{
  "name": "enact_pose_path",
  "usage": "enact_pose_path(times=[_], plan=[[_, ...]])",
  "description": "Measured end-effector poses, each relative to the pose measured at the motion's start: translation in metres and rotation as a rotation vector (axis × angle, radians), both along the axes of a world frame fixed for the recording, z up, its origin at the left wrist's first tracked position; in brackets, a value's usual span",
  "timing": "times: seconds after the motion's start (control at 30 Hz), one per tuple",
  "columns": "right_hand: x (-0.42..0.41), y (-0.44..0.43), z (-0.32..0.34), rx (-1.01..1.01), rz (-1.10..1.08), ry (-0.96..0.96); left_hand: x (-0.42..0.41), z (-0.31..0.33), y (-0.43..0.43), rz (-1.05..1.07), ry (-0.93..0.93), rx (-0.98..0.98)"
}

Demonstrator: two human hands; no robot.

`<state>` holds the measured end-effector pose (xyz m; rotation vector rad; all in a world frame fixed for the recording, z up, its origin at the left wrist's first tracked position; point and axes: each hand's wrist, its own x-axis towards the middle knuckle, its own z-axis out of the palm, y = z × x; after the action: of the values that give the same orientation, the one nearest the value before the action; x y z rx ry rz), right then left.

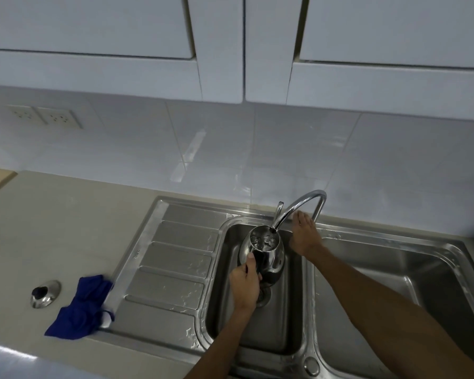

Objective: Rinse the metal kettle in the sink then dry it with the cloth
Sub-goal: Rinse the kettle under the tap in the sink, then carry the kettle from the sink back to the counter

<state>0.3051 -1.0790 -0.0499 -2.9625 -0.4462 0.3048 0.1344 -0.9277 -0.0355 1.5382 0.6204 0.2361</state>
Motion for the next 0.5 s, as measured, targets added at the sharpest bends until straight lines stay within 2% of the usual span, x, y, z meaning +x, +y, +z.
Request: enact_pose_path(times=[0.17, 0.23, 0.37, 0.5], plan=[[-0.020, 0.002, -0.001, 0.146, 0.036, -0.085, -0.016, 0.002, 0.004, 0.050, 0.014, 0.024], [-0.028, 0.004, -0.007, 0.186, 0.042, -0.060, -0.024, 0.003, 0.010, 0.064, 0.023, 0.017], [-0.050, 0.023, -0.010, 0.286, 0.029, 0.056, -0.050, 0.008, 0.033, 0.080, 0.035, -0.011], [-0.072, 0.068, -0.005, 0.502, -0.097, 0.340, -0.077, 0.021, 0.068, 0.099, 0.014, 0.019]])
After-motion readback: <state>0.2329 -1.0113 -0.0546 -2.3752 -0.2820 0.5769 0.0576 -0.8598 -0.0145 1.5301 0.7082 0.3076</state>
